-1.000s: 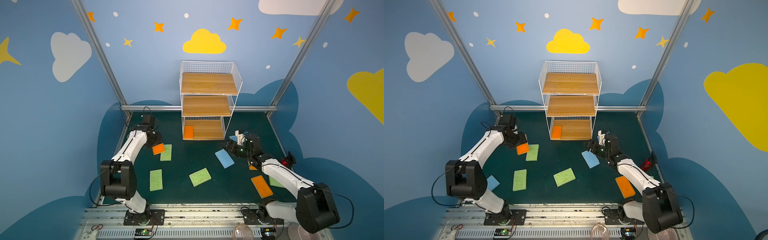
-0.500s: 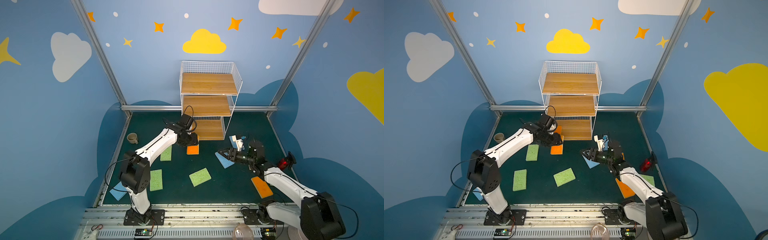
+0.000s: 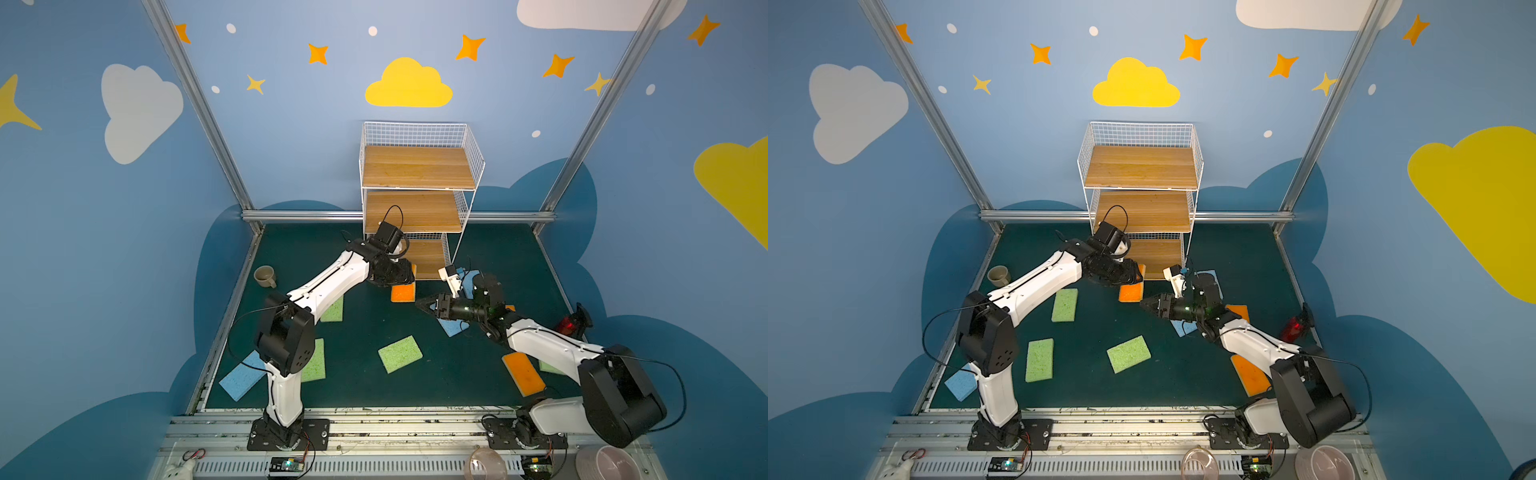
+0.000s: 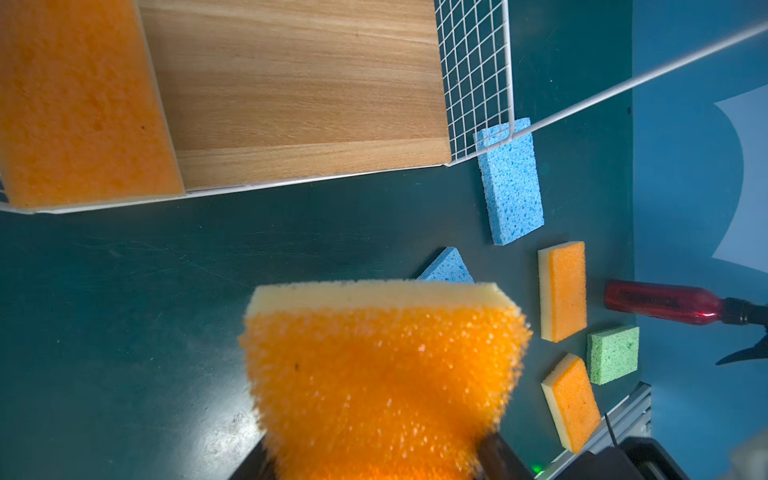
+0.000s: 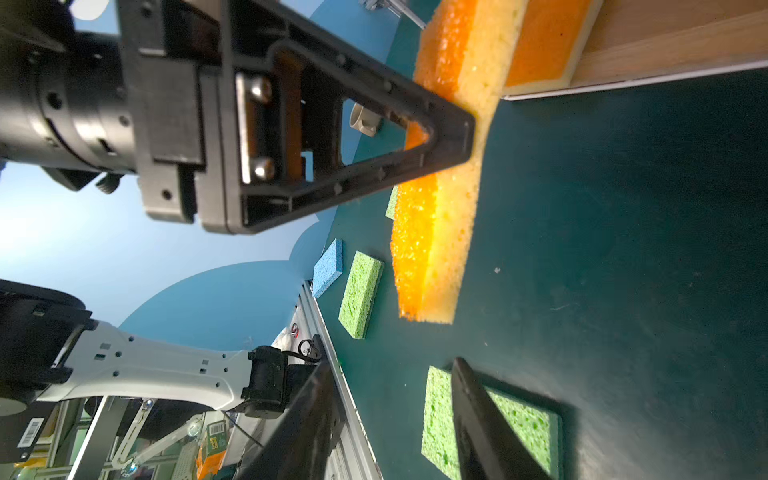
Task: Place and organize the cleaning sponges onto the shelf
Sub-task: 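Carry the orange sponge with the left gripper toward the right gripper, then grasp the orange sponge with the right gripper while the left gripper releases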
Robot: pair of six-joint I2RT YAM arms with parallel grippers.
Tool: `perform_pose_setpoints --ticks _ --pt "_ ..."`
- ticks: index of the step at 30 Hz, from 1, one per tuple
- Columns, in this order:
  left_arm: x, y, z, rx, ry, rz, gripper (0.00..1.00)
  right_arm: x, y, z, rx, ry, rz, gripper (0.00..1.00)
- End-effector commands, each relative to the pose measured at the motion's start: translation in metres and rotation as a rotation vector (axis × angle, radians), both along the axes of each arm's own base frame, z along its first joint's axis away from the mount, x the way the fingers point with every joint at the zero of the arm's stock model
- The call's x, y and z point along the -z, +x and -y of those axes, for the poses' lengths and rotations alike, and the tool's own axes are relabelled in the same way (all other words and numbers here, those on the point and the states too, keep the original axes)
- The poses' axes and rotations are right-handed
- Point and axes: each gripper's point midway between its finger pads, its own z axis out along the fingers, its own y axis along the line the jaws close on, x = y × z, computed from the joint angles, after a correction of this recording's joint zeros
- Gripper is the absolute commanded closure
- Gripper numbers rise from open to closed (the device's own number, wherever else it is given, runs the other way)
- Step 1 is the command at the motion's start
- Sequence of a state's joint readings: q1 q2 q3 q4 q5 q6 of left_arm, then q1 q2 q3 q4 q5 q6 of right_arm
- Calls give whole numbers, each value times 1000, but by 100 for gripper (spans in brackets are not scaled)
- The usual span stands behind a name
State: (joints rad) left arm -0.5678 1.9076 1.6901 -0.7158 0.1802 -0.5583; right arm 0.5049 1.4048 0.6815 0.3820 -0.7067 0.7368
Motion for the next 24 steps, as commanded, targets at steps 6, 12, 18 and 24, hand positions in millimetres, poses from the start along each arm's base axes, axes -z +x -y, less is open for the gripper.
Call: perform_pose_setpoints --ticks 6,12,18,24 --pt "-1 -2 2 2 -23 -8 40 -9 24 -12 23 22 31 54" --pt "-1 -1 2 -1 -22 -5 40 -5 30 -17 17 29 8 74" --pt "-2 0 4 2 -27 -4 40 3 34 -18 25 24 -14 88" --pt "-3 -2 3 4 -33 -4 27 4 36 -17 39 15 -19 100"
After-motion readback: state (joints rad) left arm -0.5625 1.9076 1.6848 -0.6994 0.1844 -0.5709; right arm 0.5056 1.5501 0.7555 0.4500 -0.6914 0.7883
